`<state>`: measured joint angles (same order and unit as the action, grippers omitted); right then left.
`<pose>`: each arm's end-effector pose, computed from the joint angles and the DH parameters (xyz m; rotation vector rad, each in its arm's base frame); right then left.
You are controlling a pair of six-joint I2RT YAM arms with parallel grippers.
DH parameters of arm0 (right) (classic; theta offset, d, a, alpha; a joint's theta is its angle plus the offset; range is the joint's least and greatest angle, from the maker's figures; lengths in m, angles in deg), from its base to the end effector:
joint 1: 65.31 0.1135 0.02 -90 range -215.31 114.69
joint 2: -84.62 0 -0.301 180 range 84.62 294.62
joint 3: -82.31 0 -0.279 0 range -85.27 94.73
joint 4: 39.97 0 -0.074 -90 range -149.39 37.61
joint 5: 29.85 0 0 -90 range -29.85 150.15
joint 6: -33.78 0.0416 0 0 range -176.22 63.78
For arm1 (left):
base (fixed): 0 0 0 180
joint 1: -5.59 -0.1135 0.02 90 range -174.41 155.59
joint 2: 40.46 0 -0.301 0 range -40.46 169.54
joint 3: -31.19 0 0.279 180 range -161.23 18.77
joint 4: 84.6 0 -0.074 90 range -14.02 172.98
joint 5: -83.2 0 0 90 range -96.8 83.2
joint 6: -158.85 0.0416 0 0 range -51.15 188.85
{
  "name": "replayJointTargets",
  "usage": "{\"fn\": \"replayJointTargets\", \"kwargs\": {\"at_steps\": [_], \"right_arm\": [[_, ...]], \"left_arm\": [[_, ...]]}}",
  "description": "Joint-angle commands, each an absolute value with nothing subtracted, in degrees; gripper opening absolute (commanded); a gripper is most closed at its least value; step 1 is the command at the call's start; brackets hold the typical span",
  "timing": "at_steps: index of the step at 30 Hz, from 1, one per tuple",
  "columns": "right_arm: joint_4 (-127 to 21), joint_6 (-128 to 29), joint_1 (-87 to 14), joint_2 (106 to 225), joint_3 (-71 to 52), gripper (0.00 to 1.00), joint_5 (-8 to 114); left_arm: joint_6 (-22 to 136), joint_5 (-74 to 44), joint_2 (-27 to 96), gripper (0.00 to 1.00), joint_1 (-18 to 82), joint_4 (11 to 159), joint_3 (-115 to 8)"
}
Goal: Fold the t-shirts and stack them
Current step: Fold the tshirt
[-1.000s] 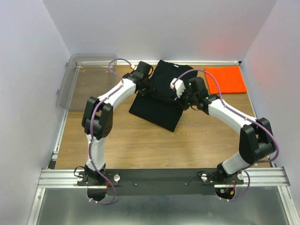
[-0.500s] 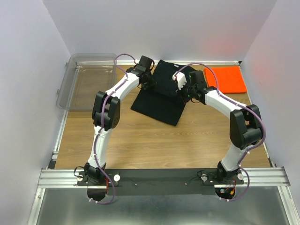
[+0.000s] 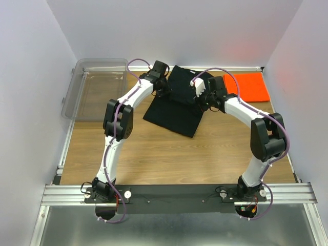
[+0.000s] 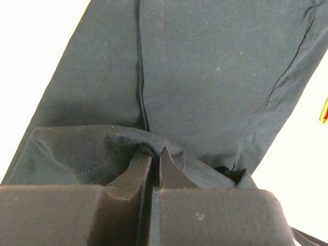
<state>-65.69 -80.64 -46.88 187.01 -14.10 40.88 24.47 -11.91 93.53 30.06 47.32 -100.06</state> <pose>0.4031 0.1488 0.2382 -0.9979 2.0925 0.3414 0.5270 -0.2439 0.2272 -0.4024 2.5277 -0.6091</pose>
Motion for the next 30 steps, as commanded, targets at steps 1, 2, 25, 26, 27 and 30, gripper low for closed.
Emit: {"fn": "replayJointTargets", "kwargs": {"at_steps": [1, 2, 25, 26, 27, 30], "right_arm": [[-66.71, -80.12, -47.73, 188.94, -12.50, 0.01, 41.69], [-66.71, -79.95, -47.73, 189.03, -12.41, 0.01, 41.78], [-65.75, -77.93, -49.40, 192.99, -8.81, 0.01, 46.26], [-65.75, -77.93, -49.58, 193.25, -8.72, 0.01, 46.26], [-65.66, -77.93, -49.58, 193.43, -8.46, 0.01, 46.35], [-65.57, -77.84, -49.75, 193.86, -8.02, 0.01, 46.61]], "left_arm": [[25.52, -12.34, 95.41, 0.00, 29.14, 48.27, -103.04], [25.44, -12.34, 95.59, 0.00, 29.14, 48.35, -103.22], [24.64, -14.71, 100.34, 0.00, 28.53, 49.75, -109.20], [24.30, -14.71, 100.43, 0.00, 28.44, 49.85, -109.37], [24.29, -14.71, 100.60, 0.00, 28.44, 50.02, -109.55], [24.03, -14.54, 101.13, 0.00, 28.35, 50.02, -110.34]]}}
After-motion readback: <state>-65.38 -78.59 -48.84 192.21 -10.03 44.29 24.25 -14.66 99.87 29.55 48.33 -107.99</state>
